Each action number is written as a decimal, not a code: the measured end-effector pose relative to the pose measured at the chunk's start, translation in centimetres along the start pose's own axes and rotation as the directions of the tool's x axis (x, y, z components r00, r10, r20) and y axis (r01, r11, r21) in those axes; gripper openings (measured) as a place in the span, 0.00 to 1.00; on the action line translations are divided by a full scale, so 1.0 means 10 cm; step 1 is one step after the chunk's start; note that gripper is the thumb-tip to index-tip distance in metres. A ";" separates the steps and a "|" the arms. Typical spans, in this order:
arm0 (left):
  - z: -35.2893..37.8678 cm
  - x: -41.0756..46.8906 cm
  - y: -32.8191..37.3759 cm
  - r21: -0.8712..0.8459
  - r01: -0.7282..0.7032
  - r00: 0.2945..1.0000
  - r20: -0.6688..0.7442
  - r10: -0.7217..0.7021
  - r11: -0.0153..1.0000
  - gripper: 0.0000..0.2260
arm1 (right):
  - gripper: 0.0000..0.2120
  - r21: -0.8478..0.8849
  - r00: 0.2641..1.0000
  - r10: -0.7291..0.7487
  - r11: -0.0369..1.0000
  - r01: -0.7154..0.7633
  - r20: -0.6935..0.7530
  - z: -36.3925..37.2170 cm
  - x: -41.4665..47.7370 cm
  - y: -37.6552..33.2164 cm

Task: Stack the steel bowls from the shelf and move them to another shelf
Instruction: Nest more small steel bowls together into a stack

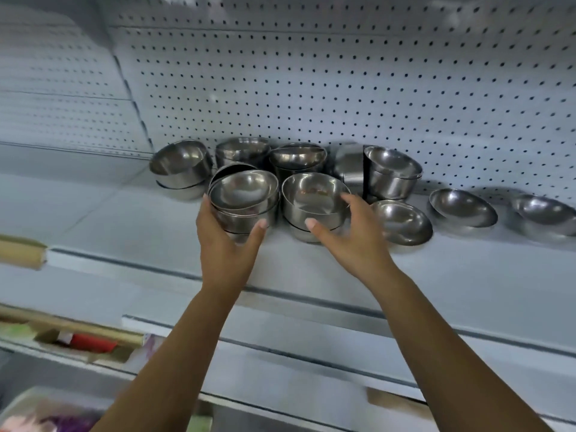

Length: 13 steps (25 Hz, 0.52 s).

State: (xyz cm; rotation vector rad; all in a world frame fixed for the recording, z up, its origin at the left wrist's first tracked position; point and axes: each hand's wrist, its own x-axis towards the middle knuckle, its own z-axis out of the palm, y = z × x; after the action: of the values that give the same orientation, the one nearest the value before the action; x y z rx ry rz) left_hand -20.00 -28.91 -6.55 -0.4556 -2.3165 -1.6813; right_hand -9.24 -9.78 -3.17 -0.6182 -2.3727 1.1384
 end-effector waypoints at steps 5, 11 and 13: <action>0.06 0.04 -0.25 -0.091 0.011 0.999 -0.050 -0.016 0.996 0.41 | 0.44 0.086 0.990 0.046 0.996 -0.035 -0.131 0.22 0.05 0.03; 0.07 0.05 -0.29 -0.079 0.012 1.000 -0.024 -0.014 0.997 0.41 | 0.39 0.066 0.964 -0.053 0.995 0.072 -0.261 0.37 0.08 -0.05; 0.05 0.06 -0.31 -0.127 0.030 1.000 -0.006 -0.031 0.991 0.40 | 0.28 0.026 0.952 -0.147 0.987 0.159 -0.269 0.41 0.09 -0.15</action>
State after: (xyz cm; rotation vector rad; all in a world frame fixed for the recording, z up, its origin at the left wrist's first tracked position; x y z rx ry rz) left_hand -21.76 -29.27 -9.19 -0.4393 -2.2306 -1.8488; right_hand -12.58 -12.56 -4.16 -0.5243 -2.1183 0.9756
